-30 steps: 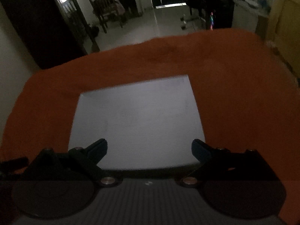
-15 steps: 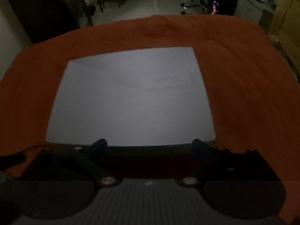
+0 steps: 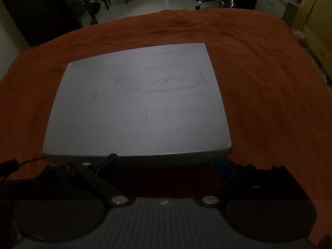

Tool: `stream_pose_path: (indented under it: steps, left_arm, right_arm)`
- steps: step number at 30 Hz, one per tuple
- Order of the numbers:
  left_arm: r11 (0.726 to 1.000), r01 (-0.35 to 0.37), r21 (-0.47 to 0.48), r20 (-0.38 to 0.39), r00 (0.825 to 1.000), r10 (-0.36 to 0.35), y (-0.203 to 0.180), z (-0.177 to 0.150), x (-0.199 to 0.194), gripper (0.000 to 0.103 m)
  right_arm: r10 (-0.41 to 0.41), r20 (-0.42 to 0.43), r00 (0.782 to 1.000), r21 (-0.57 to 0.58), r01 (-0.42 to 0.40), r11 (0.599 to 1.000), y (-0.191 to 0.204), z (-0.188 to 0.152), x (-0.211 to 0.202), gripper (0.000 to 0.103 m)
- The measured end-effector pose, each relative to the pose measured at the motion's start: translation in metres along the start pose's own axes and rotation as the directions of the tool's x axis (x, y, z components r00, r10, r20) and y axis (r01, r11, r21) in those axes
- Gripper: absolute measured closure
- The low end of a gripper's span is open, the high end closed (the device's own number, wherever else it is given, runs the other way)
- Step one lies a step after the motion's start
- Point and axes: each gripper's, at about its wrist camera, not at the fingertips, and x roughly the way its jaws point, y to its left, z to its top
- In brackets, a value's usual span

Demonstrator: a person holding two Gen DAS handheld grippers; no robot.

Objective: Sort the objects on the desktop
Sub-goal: 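Open both grippers and withdraw them from the white board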

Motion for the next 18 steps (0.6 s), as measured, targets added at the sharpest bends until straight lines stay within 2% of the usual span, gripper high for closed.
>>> stream_pose_path:
  steps: [6,18]
  left_arm:
    - [0.999,0.042,0.001,0.009,0.999,-0.042,0.000,0.000,-0.002,0.000]
    - [0.999,0.025,-0.029,0.010,1.000,-0.025,0.004,0.003,-0.002,0.000]
  right_arm:
    - [-0.005,-0.007,1.000,-0.006,0.005,1.000,-0.005,-0.003,-0.006,0.004]
    - [-0.016,0.015,1.000,-0.023,0.016,1.000,-0.011,-0.005,-0.012,0.004]
